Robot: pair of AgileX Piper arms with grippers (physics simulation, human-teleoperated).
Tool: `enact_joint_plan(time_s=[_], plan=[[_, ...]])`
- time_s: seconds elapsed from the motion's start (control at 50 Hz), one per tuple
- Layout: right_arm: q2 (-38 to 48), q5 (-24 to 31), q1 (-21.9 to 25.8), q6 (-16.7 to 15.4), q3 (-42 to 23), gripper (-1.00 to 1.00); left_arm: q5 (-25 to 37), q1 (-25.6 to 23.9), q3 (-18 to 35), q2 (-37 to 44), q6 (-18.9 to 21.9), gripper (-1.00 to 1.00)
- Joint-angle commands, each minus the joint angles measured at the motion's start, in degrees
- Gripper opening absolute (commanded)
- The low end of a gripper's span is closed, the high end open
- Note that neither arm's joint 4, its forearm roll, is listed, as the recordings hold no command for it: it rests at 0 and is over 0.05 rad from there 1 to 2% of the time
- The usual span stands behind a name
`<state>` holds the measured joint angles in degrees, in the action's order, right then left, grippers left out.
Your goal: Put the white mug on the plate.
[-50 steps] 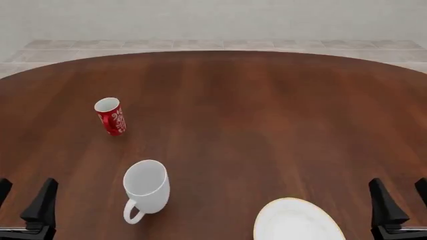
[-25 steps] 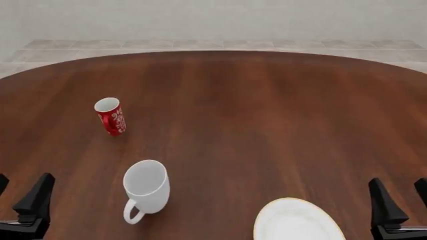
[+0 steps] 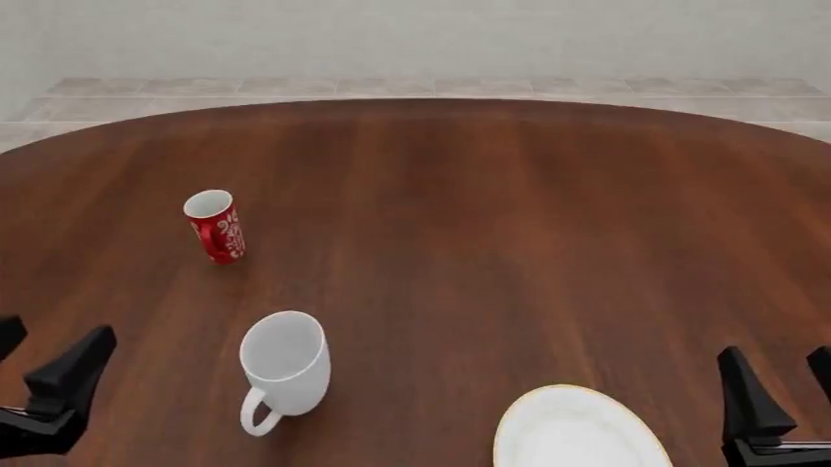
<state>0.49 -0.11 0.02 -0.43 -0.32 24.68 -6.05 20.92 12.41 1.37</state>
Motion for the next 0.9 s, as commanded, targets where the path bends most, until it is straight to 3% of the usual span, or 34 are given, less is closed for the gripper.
enact_joint_plan(time_s=[0.02, 0.06, 0.18, 0.3, 0.36, 0.48, 0.52, 0.8, 0.9], plan=[[0.21, -0.19, -0.29, 0.35, 0.08, 1.00, 5.22, -2.03, 5.72, 4.40, 2.13, 1.00], [0.18, -0.25, -0.27, 0.00, 0.09, 1.00, 5.47, -2.68, 6.16, 6.39, 0.11, 1.00], [0.42, -0.49, -0.29, 0.31, 0.16, 1.00, 5.63, -5.20, 5.32, 9.69, -0.52, 1.00], [0.31, -0.34, -0.29, 0.25, 0.11, 1.00, 5.47, -6.87, 5.33, 10.63, 5.46, 1.00], [0.32, -0.37, -0.29, 0.26, 0.12, 1.00, 5.33, -5.90, 6.01, 11.63, 5.49, 1.00], [0.45, -0.55, -0.28, 0.26, 0.18, 1.00, 6.14, -8.62, 4.20, 13.31, 7.28, 1.00], [0.51, -0.60, -0.29, 0.26, 0.18, 1.00, 5.07, -8.75, 3.07, 13.93, 10.36, 1.00], [1.08, -1.13, -0.28, 0.26, 0.12, 1.00, 3.43, -14.42, 1.97, 19.97, 8.58, 1.00], [1.30, -1.31, -0.28, 0.26, 0.08, 1.00, 2.06, -14.16, 1.12, 21.74, 7.50, 1.00]])
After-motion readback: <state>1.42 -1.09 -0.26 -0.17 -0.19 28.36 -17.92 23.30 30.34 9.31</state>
